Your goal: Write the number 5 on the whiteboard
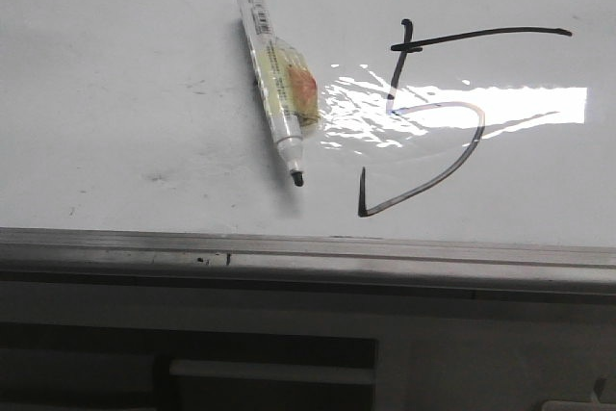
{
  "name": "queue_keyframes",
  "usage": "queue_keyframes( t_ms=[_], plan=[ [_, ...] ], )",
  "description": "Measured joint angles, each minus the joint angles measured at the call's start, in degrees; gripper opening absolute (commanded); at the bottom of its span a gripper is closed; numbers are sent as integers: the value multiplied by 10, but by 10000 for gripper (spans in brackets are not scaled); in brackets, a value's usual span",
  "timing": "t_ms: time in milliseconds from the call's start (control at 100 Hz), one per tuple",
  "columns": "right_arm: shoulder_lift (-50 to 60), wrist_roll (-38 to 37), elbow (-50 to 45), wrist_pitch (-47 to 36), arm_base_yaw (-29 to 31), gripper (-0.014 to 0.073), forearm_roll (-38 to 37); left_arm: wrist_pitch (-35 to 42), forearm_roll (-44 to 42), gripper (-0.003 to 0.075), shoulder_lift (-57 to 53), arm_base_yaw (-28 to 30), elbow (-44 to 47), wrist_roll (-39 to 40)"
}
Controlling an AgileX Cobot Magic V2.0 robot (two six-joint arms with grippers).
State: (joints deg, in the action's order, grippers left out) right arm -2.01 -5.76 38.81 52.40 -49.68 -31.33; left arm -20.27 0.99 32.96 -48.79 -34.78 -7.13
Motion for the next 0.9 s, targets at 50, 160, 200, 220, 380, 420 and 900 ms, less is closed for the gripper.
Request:
queue_keyframes(
  t_ms=[50,160,200,220,380,420,900],
  plan=[
    [0,0,0,0,0,-63,0,1,-4,-20,0,0,2,0],
    [0,0,0,0,0,-63,0,0,-60,-20,-8,0,8,0],
    [0,0,0,0,0,-63,0,0,-76,-20,-15,0,9,0],
    [0,0,0,0,0,-63,0,0,-81,-20,-21,0,9,0],
    [0,0,0,0,0,-63,0,15,-97,-20,-95,10,40,-9],
    [0,0,0,0,0,-63,0,19,-96,-20,-120,22,56,-12],
    [0,-1,-1,0,0,-63,0,87,-43,-20,-298,266,338,-16]
  ],
)
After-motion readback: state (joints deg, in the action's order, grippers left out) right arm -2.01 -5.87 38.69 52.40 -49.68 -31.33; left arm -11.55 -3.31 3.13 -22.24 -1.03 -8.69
